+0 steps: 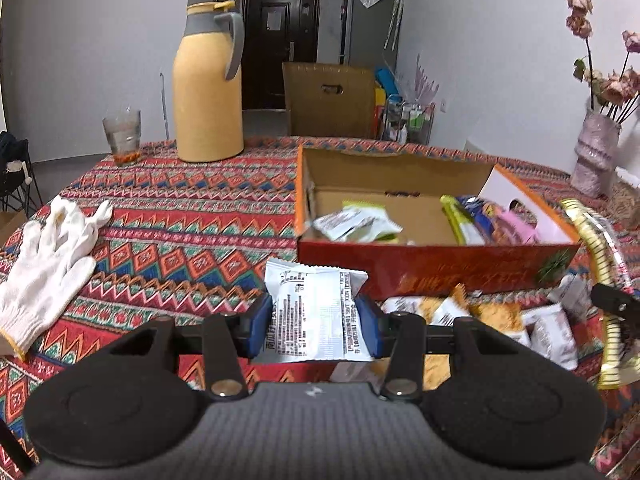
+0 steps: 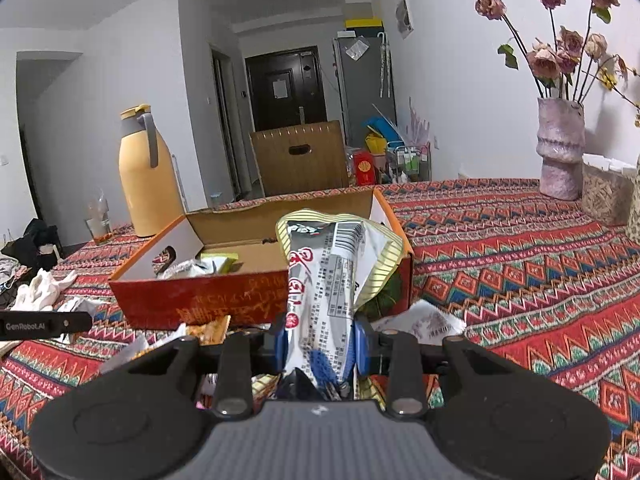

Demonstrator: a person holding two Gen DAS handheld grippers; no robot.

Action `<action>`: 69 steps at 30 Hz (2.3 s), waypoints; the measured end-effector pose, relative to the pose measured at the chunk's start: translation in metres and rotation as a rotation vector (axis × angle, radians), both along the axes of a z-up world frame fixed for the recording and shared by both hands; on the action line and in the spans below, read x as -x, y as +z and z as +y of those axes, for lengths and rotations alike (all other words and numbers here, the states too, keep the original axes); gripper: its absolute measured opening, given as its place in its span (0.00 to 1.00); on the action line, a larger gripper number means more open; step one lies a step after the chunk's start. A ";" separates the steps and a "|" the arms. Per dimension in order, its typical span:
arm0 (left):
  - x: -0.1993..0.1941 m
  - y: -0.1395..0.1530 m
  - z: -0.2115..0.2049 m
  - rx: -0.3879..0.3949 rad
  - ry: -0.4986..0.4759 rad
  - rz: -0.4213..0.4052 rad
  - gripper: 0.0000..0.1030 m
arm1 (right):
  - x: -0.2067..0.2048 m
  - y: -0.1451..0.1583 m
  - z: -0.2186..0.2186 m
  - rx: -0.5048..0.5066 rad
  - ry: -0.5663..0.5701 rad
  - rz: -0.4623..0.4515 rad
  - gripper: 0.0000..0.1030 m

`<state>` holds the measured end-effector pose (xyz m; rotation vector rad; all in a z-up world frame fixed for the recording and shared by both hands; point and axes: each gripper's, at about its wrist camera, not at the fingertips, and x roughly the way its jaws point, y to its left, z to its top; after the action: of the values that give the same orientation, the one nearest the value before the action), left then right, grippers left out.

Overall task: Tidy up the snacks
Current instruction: 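Carry the silver bar and white packet into the box and open both tools, then move both tools back over the snack pile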

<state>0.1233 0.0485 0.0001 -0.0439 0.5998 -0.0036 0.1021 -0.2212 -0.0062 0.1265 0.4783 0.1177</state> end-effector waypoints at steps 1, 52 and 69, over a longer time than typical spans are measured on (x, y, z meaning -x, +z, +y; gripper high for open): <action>-0.001 0.003 -0.002 0.004 -0.003 -0.006 0.46 | -0.002 0.002 0.000 0.001 0.003 -0.005 0.30; -0.123 0.011 -0.042 0.056 0.119 -0.083 0.84 | -0.181 -0.005 0.035 0.037 0.072 0.005 0.64; -0.109 0.021 -0.038 0.088 0.150 -0.114 1.00 | -0.167 0.003 0.028 0.024 0.035 -0.021 1.00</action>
<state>0.2327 0.0106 0.0211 -0.1735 0.4809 0.1126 0.2691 -0.1935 -0.0028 0.0934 0.4606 0.1473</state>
